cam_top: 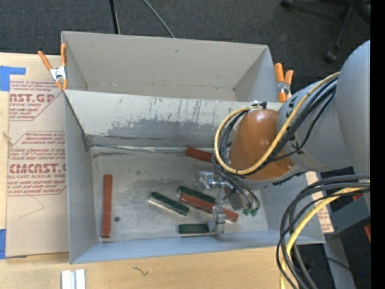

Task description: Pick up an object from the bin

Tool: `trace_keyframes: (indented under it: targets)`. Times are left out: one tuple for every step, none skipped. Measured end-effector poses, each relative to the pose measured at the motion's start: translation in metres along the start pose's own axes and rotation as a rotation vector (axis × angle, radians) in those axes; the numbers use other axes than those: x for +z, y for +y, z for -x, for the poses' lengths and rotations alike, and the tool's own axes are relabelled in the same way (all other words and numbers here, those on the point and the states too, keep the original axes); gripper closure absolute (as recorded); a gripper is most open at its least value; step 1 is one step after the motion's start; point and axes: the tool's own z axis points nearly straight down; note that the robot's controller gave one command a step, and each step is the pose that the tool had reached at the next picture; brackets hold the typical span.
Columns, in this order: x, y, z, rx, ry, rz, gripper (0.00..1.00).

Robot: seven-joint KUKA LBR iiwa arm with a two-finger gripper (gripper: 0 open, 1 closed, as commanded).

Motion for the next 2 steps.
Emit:
trace_keyframes:
  targets:
    - [-0.007, 0.0, 0.004, 0.0, -0.005, 0.0, 1.0]
    - [-0.173, 0.012, 0.003, 0.0, -0.017, -0.002, 1.0]
